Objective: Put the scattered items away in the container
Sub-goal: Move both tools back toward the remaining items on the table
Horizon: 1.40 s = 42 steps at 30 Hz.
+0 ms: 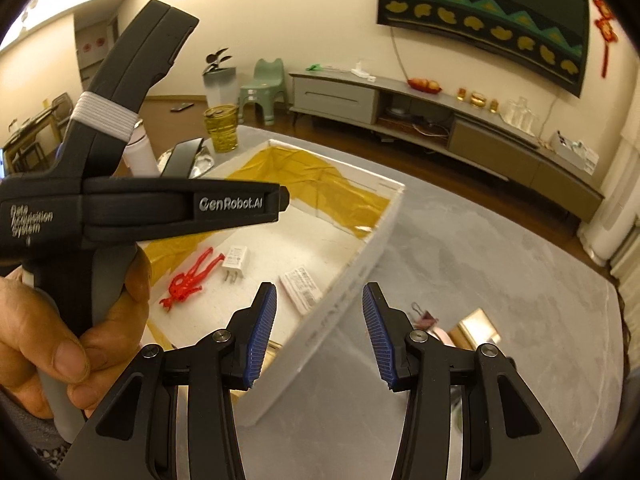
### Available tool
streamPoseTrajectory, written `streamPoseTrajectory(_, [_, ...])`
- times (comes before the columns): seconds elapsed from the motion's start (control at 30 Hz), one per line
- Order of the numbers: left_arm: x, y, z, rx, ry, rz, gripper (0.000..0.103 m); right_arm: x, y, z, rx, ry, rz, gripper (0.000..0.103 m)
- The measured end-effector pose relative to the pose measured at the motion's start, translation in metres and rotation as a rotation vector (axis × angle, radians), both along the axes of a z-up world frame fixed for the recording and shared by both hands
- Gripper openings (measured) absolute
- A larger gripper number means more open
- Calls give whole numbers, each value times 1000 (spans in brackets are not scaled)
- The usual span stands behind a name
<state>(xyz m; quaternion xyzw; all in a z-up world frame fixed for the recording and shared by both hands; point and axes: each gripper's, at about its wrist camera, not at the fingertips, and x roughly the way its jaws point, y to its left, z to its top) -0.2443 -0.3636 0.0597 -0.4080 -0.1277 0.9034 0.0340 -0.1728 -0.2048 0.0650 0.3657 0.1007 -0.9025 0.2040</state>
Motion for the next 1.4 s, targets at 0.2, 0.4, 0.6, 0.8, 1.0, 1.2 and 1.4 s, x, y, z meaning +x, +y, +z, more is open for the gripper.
streamPoseTrajectory(0.2, [14, 31, 8, -68, 56, -60, 45, 12, 23, 6, 6, 30, -68, 48])
streamPoseTrajectory(0.4, [29, 60, 10, -145, 114, -116, 45, 30, 53, 4, -25, 53, -128, 48])
streamPoseTrajectory(0.6, [45, 88, 3, -136, 124, -171, 45, 36, 92, -11, -50, 5, -222, 48])
streamPoseTrajectory(0.8, [63, 131, -8, -199, 135, -254, 45, 38, 127, -28, -50, -63, -309, 48])
streamPoseTrajectory(1.0, [73, 168, -20, -238, 132, -329, 45, 41, 153, -46, -36, -104, -370, 48])
streamPoseTrajectory(1.2, [71, 189, -34, -275, 112, -365, 45, 37, 168, -55, -29, -116, -391, 48])
streamPoseTrajectory(1.4, [57, 188, -52, -281, 57, -344, 45, 29, 186, -70, -84, -168, -402, 48])
